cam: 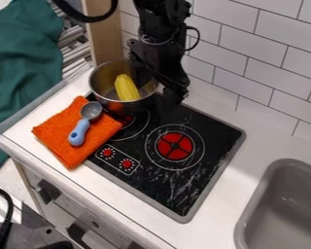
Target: Put the yellow object on the upper right of the stove
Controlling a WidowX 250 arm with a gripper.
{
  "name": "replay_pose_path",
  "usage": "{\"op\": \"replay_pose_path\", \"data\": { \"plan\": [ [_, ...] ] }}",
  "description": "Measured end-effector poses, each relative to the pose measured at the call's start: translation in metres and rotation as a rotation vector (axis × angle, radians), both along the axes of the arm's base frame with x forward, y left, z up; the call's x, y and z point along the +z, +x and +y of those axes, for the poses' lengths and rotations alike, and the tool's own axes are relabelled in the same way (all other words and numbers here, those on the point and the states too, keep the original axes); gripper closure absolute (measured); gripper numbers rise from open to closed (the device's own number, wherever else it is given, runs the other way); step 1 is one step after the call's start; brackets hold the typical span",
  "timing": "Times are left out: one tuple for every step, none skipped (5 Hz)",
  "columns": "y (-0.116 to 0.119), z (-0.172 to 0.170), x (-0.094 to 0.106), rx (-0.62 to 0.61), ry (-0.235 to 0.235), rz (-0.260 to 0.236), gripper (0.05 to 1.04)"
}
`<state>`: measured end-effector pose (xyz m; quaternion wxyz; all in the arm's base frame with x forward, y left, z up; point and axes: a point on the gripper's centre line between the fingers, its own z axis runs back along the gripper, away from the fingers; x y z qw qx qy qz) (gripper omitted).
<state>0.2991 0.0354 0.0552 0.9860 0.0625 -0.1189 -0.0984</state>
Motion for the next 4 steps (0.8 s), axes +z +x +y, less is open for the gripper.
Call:
{"op": "replay_pose_path", "data": {
  "plan": [
    [-0.004,-0.001,-0.010,0.001,-0.007,0.034,0.082],
    [0.000,0.013,-0.016,0.010,-0.017,0.011,0.082],
    [0.005,0.040,-0.027,0.074,-0.050,0.001,0.082],
    [0.020,0.060,-0.033,0.158,0.000,-0.028,0.082]
  ]
}}
